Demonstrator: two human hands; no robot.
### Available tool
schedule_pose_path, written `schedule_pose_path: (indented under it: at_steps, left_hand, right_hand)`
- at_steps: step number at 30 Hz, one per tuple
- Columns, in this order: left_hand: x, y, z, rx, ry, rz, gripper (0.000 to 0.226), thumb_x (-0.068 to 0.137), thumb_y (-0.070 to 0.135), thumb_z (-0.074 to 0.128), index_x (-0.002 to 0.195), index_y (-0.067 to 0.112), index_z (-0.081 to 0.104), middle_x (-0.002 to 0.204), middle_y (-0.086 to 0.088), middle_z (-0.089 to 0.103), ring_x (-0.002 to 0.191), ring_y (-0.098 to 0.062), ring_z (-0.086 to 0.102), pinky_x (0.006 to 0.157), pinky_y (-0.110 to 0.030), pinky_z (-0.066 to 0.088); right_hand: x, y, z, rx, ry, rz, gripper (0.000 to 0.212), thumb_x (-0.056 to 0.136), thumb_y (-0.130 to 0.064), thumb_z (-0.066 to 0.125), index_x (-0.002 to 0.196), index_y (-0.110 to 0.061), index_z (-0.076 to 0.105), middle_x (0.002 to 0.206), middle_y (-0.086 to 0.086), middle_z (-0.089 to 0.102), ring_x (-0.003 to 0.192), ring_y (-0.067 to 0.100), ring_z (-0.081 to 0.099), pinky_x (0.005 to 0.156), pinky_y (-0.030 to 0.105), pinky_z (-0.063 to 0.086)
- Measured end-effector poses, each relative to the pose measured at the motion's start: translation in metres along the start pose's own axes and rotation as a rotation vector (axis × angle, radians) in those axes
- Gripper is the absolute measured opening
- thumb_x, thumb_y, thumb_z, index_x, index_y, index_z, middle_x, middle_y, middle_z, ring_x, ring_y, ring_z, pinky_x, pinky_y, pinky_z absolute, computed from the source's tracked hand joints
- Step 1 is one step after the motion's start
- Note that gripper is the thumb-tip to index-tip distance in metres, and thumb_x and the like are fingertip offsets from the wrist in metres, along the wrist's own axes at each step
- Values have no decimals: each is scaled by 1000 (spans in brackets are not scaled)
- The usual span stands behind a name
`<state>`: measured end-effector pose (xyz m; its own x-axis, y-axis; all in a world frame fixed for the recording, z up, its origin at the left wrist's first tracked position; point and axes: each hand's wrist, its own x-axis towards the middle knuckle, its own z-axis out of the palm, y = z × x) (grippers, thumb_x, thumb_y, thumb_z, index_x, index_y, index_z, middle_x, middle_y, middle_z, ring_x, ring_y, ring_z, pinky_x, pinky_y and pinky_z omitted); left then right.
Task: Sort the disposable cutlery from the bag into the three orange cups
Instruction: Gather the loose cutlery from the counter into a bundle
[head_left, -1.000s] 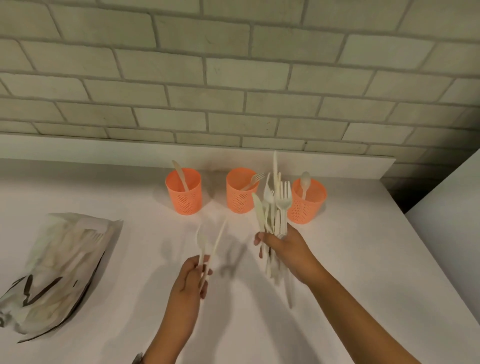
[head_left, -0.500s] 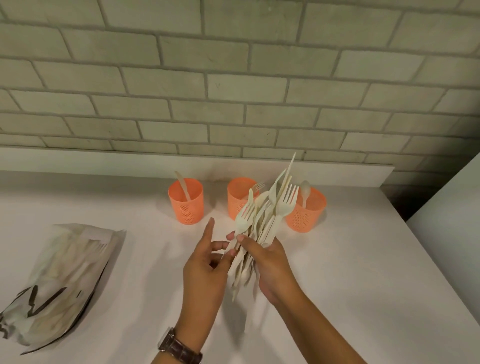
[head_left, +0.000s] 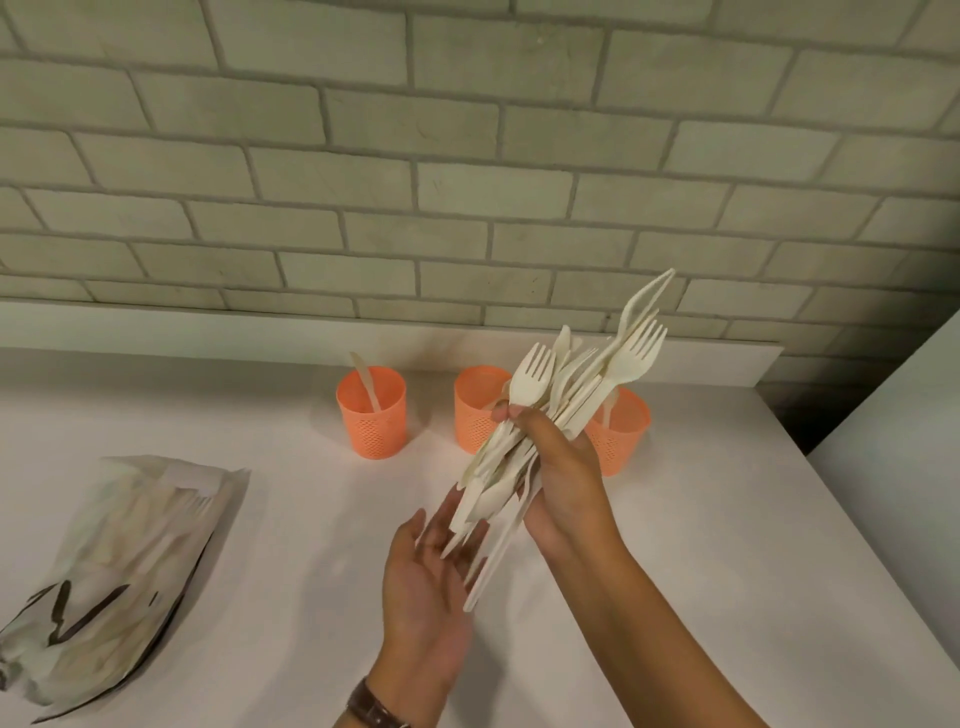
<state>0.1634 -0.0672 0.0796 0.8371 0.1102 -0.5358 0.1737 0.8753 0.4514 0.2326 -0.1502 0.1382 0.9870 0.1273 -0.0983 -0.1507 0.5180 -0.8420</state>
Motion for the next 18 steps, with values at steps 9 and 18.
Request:
schedule_pose_path:
  at_steps: [9, 18]
  left_hand:
    - [-5, -5, 18, -307, 66, -96, 29, 90, 16, 37, 90, 3, 63, 78, -18, 67, 78, -32, 62, 86, -39, 50]
    - [-10, 8, 37, -518, -230, -148, 27, 77, 6, 54, 101, -2, 65, 94, -19, 68, 82, -33, 70, 65, -44, 59]
  right_hand:
    - [-11, 10, 7, -56, 25, -85, 32, 67, -5, 61, 98, 0, 59, 70, 13, 63, 68, 26, 65, 68, 36, 55]
    - [-33, 14, 15, -158, -95, -75, 23, 73, 3, 67, 89, -13, 67, 73, 12, 69, 66, 30, 69, 62, 38, 56]
